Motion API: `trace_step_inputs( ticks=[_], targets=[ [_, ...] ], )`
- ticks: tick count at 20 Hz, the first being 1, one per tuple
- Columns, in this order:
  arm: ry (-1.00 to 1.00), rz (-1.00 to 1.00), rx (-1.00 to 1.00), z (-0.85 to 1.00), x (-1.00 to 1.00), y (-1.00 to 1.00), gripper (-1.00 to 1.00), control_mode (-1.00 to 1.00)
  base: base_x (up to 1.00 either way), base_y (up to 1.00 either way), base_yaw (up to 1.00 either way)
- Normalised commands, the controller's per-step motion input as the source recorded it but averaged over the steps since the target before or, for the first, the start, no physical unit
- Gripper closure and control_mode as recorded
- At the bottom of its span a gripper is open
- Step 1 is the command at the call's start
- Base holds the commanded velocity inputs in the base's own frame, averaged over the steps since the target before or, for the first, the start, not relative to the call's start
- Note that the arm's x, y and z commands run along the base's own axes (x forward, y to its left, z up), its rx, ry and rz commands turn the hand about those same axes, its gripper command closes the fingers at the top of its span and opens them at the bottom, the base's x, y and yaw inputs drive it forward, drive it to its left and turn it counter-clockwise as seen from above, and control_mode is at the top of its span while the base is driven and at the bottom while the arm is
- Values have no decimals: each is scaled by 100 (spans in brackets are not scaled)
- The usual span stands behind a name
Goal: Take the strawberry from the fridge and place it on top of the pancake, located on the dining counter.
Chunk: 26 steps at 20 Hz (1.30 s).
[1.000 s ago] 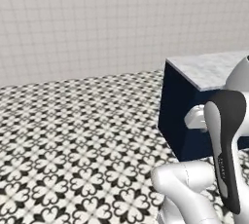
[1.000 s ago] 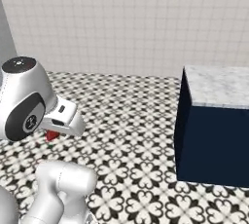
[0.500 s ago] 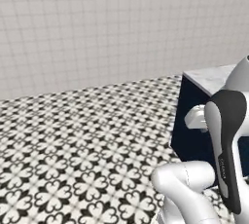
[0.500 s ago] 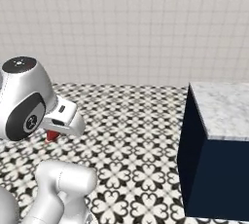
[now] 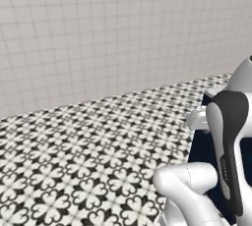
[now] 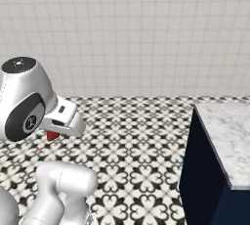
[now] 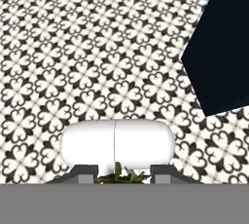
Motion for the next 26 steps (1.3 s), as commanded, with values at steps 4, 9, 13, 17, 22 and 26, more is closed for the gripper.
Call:
trace_step_inputs(
  ticks=[4,9,13,17,22,26],
  targets=[
    [0,0,0,0,0,0,100,100,88,8,-39],
    [0,0,0,0,0,0,100,100,87,35,-46],
    [0,0,0,0,0,0,100,100,85,46,-47],
    [0,0,0,0,0,0,100,100,86,55,-47],
    [0,0,0,0,0,0,100,100,81,70,-47],
    [0,0,0,0,0,0,100,100,75,71,-49]
  ],
)
